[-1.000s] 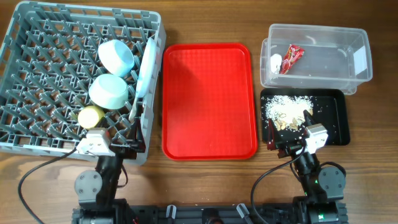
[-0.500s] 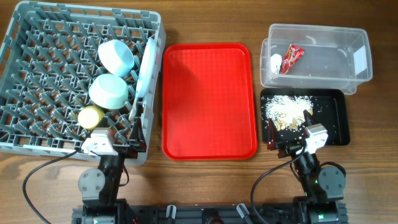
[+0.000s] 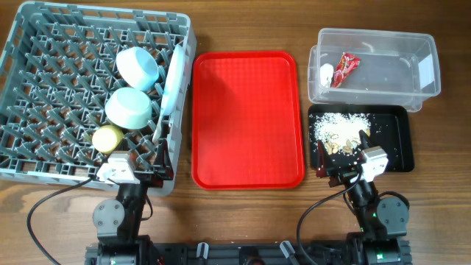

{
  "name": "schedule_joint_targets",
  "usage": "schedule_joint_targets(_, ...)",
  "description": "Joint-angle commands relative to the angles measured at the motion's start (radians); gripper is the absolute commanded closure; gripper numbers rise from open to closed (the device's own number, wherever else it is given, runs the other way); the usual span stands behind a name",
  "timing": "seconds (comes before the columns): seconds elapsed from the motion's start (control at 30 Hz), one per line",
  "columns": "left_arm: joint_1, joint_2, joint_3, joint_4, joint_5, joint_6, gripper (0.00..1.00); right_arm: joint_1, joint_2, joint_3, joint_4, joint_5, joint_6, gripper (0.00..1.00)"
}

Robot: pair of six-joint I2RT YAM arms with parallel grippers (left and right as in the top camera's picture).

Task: Sort waste into correct bins and load items into the dishwasher rack

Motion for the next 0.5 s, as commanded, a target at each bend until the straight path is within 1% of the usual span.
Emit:
schedule_joint_targets(0.0,-0.005,-0.009,-0.006,-0.004,-0.013,0.019,0.00,0.007,-0.013,-0.001,0.006,-0.012,-0.011,0.00)
schedule_joint_targets(0.47,-0.005,-0.009,-0.006,-0.004,-0.013,0.019,0.00,0.007,-0.013,-0.001,0.006,-0.012,-0.011,0.00)
